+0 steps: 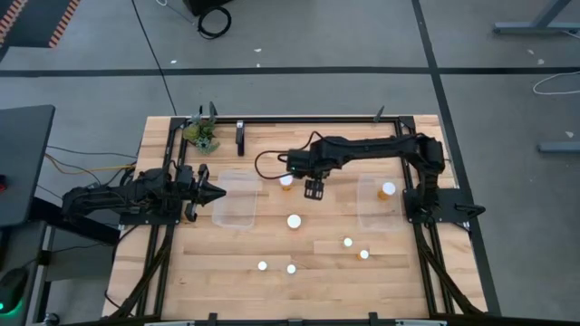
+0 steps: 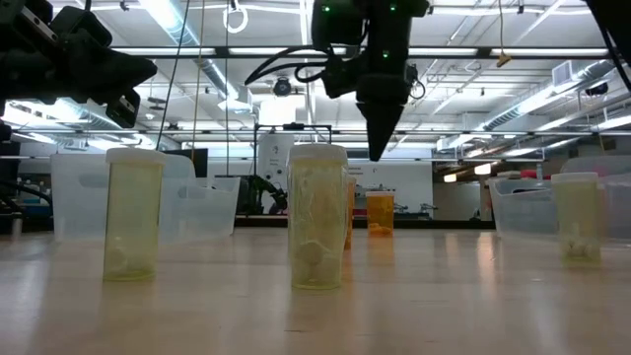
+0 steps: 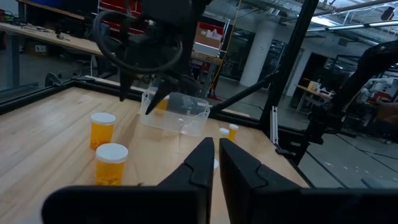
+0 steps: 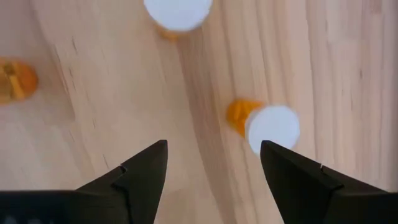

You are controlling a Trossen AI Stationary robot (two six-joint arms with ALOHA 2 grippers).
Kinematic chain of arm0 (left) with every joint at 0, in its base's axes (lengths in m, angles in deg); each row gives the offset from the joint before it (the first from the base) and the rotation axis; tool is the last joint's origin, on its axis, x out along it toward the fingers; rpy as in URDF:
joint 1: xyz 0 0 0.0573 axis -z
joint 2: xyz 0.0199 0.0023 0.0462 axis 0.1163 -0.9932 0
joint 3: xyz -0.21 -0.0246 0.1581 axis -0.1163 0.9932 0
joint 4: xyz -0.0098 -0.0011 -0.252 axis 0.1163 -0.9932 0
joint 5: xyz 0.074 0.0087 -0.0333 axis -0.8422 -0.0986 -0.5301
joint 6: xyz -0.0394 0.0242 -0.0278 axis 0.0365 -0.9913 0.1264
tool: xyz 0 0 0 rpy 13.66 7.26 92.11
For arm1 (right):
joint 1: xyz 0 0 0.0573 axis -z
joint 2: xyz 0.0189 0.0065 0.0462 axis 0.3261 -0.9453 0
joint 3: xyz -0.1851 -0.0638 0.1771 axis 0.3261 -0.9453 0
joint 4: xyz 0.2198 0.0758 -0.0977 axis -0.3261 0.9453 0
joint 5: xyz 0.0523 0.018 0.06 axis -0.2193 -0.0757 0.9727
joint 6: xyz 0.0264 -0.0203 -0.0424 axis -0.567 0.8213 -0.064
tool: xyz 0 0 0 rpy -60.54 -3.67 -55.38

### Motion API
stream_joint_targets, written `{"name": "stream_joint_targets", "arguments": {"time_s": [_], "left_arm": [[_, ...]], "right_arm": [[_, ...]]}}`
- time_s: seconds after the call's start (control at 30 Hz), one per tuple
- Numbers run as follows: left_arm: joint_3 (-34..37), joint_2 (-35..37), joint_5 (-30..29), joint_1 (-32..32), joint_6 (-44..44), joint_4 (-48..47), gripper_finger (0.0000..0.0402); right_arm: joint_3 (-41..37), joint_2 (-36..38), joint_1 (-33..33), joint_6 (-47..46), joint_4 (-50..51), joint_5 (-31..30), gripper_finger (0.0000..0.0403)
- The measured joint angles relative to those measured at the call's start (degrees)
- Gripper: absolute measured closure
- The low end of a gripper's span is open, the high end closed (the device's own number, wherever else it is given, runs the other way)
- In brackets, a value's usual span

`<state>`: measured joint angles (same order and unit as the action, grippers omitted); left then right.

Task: Pick and place medicine bottles into bin by pill shape (circle, oval)
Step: Put the top right large orange pill bottle into the right transparent bin

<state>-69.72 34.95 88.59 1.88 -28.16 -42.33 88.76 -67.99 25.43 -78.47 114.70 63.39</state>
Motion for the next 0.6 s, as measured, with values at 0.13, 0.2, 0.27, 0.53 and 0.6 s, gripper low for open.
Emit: {"name": "stream_joint_targets", "arguments": {"time_s": [0.13,0.2,0.27,0.53,0.6], "left_arm": [[0.0,0.0,0.0,0.0,0.0,0.0,0.0367],[0.0,0.0,0.0,0.0,0.0,0.0,0.0369],[-0.02,0.0,-0.02,-0.02,0.0,0.0,0.0372],[0.0,0.0,0.0,0.0,0.0,0.0,0.0373],[-0.01,0.0,0.0,0.0,0.0,0.0,0.037]], "right_arm": [[1.02,-1.71,1.04,3.69,-1.43,0.11,0.0138],[1.04,-2.66,1.93,5.28,-2.63,0.27,0.0138],[1.04,-3.58,3.08,6.71,-3.44,0.63,0.0138],[1.02,-4.45,6.57,10.84,-7.0,1.56,0.0138],[1.02,-4.45,7.16,11.86,-7.7,1.76,0.0138]]}}
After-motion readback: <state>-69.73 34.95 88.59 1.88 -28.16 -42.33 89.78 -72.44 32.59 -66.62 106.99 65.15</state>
